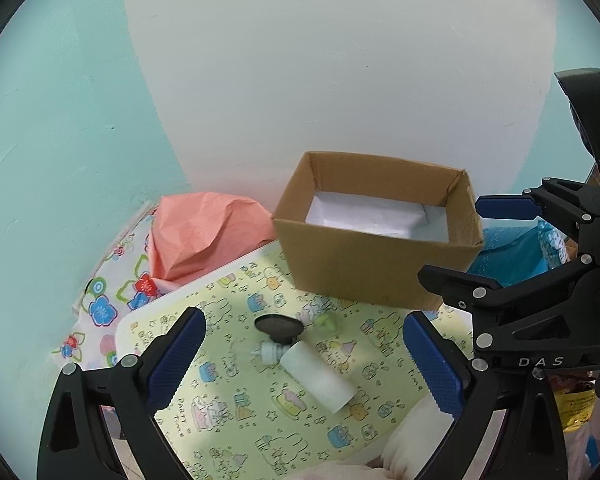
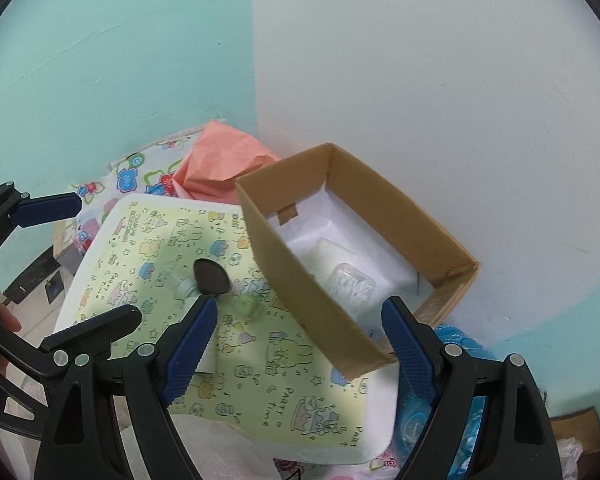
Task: Organize objects
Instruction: 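Withdraw both open tools from the box back over the table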
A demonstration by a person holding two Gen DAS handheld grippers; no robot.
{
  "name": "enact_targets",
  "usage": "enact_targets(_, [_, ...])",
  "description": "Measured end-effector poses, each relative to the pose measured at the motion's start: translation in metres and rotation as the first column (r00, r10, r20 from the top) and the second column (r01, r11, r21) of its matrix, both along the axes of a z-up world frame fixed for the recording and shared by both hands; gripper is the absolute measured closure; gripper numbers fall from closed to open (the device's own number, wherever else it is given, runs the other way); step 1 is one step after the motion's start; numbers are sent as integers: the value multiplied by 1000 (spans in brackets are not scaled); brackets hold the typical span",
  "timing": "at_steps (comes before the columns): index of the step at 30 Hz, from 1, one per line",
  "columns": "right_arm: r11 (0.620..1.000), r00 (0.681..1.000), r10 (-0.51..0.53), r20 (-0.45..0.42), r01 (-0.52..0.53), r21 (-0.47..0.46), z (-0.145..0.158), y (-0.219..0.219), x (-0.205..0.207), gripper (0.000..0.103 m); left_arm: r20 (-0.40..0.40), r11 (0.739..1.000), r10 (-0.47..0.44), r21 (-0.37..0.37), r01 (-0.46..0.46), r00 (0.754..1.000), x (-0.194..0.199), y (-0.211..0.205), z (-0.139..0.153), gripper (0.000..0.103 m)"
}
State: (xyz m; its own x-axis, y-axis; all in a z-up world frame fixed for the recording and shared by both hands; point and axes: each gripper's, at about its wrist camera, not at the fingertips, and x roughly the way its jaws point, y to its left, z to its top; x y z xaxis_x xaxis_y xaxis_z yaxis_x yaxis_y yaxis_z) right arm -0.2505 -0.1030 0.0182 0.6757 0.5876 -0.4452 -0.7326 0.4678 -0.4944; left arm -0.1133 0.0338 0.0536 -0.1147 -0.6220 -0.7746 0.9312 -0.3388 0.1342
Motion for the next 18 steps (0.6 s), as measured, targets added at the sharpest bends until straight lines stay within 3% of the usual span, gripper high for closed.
enact_targets(18, [999,999,35,1,-35,-40,-35,44,-6,17,-16,999,13,48,-12,1000,44,-3,-24,3])
